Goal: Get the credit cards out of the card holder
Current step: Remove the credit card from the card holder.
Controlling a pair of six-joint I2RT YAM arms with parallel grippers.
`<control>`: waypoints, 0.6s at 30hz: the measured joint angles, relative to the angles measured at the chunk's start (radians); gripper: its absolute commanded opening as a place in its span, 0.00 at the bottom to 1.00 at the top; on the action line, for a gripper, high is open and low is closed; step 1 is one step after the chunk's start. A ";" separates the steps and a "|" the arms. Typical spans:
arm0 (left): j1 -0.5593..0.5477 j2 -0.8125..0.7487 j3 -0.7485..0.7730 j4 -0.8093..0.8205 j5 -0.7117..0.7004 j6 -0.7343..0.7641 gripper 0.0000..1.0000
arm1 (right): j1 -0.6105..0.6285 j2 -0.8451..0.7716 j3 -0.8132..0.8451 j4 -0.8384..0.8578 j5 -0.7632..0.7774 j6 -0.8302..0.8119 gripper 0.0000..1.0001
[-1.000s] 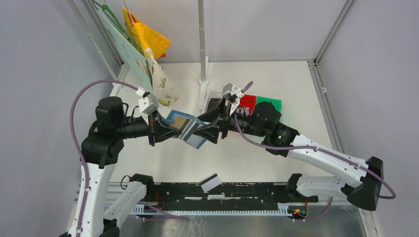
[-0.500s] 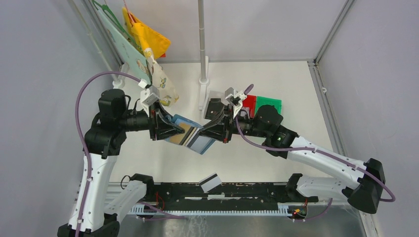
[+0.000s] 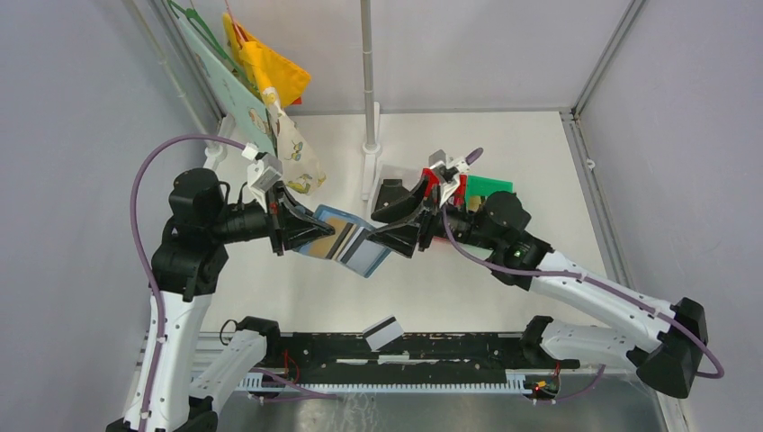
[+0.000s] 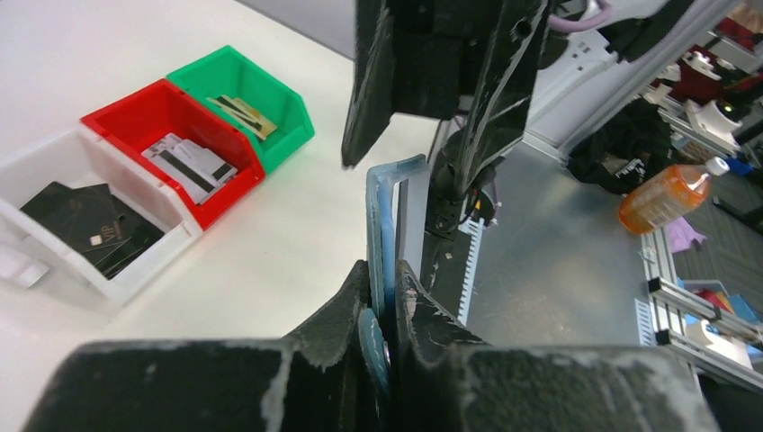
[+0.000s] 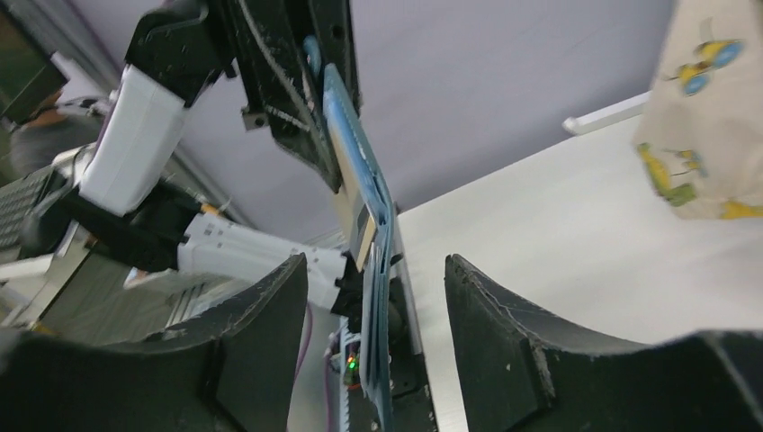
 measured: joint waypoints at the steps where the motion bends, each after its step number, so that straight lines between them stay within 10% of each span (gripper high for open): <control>1: 0.000 0.000 0.000 0.000 -0.011 -0.003 0.02 | -0.008 -0.011 0.000 -0.006 0.019 0.000 0.63; 9: 0.000 0.030 -0.001 0.000 -0.196 -0.021 0.02 | -0.038 -0.184 -0.032 0.047 0.157 0.062 0.63; 18: 0.000 0.050 -0.015 0.039 -0.214 -0.102 0.02 | -0.026 0.053 -0.135 0.268 0.066 0.266 0.62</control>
